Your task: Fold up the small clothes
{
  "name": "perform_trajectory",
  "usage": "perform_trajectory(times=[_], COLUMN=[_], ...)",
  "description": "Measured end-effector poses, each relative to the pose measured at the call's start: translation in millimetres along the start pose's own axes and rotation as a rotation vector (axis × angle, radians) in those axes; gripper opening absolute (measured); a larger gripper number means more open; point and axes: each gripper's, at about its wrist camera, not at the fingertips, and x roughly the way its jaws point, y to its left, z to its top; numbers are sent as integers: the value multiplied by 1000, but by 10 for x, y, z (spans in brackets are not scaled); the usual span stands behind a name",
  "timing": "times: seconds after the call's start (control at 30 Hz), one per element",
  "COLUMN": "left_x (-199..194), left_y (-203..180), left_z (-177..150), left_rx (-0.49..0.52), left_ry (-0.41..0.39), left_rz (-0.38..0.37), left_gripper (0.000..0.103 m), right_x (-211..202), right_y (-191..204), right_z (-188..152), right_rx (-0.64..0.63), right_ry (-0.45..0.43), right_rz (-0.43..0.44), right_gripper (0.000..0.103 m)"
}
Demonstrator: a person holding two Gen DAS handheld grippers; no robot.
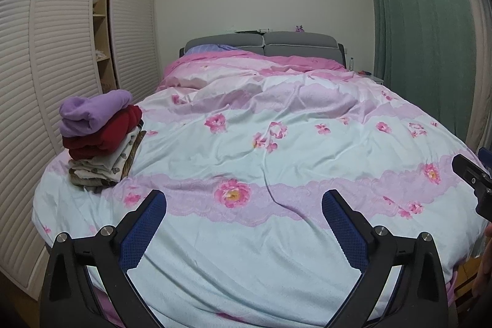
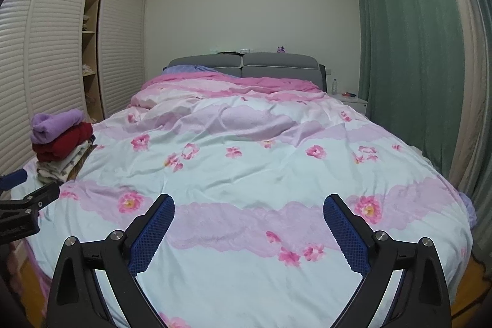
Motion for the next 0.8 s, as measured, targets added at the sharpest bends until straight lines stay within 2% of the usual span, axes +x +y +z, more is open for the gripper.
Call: perform_trajectory(times=[0.8], left_x=[-21], left_y=[12], left_z=[-15], left_rx=[-2], left_ry=[-1], left_rz=[-2], left_gripper=[103], right_x=[-53], right_y=[0], right_z=[33], right_rx=[1], right_ry=[-10], right_rz=[7], right_gripper=[98])
